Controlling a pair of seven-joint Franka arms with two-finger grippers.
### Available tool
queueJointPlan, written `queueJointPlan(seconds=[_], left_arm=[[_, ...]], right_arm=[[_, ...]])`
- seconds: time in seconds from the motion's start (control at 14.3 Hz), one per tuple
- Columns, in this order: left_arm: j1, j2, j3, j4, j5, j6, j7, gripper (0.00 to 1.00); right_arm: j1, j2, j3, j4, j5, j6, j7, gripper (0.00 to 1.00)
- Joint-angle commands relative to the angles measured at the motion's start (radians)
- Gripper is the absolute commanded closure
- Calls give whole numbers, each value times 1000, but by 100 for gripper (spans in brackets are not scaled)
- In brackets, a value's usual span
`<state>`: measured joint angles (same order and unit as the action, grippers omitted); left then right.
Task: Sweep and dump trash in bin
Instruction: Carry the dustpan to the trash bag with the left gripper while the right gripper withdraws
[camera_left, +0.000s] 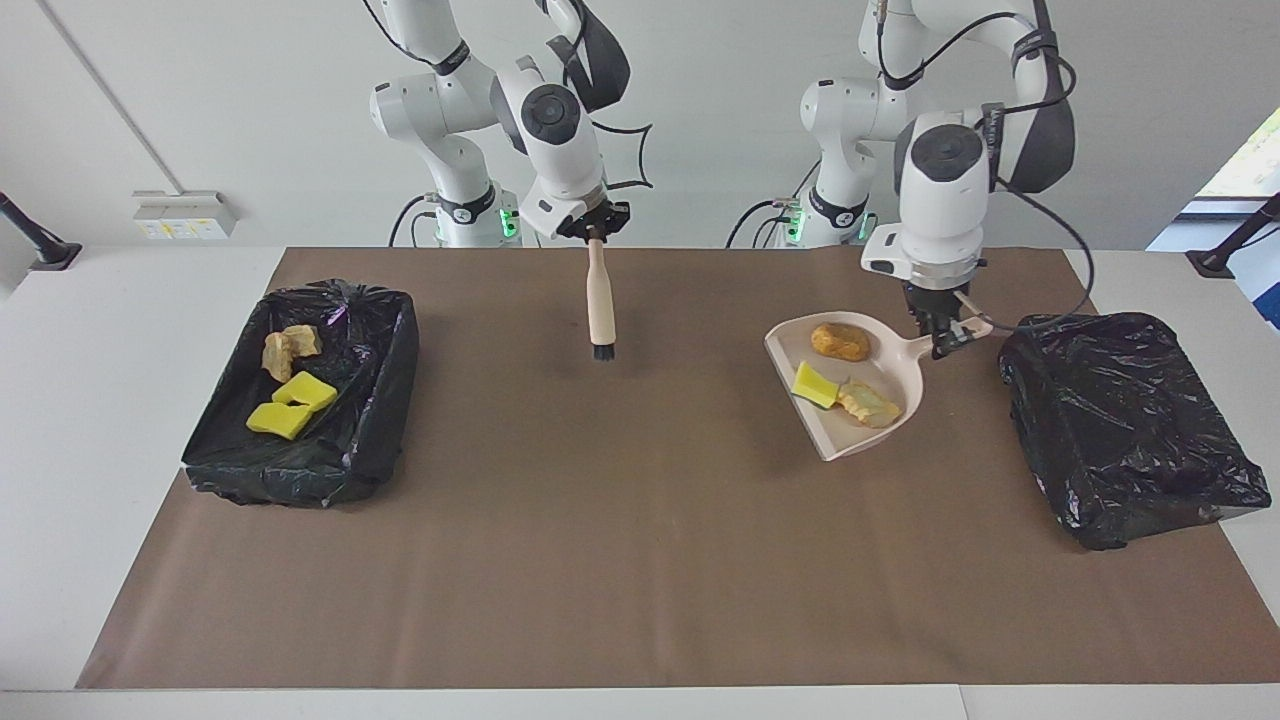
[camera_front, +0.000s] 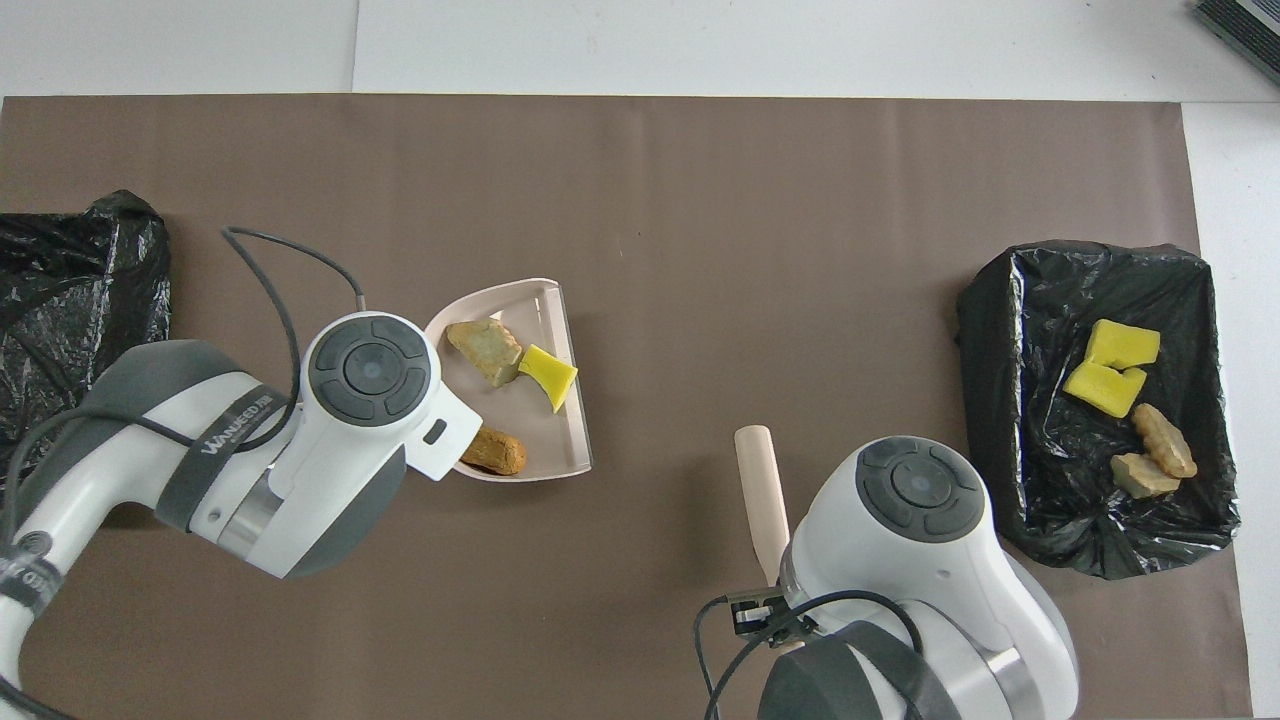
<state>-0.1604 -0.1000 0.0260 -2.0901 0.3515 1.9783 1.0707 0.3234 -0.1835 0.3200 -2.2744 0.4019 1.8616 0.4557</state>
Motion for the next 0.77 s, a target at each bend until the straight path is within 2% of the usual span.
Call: queueJointPlan(seconds=[0.0, 0.14, 0.35, 0.56, 0.7], left_arm=[[1, -43, 173, -34, -51, 31, 61, 100], [1, -37, 293, -4, -68, 43, 104, 100], [4, 17, 444, 94, -97, 114, 392, 100], [21, 136, 534, 246, -180, 126, 630, 100], [109, 231, 534, 345, -169, 149, 742, 100]], right_arm=[[92, 79, 1, 22, 41, 91, 110, 100], [137, 117, 1, 33, 43, 158, 142, 100], [199, 165, -1, 33, 43, 209, 158, 100], [200, 190, -1, 33, 34, 226, 156, 100], [198, 197, -2, 35, 23, 237, 156, 100]])
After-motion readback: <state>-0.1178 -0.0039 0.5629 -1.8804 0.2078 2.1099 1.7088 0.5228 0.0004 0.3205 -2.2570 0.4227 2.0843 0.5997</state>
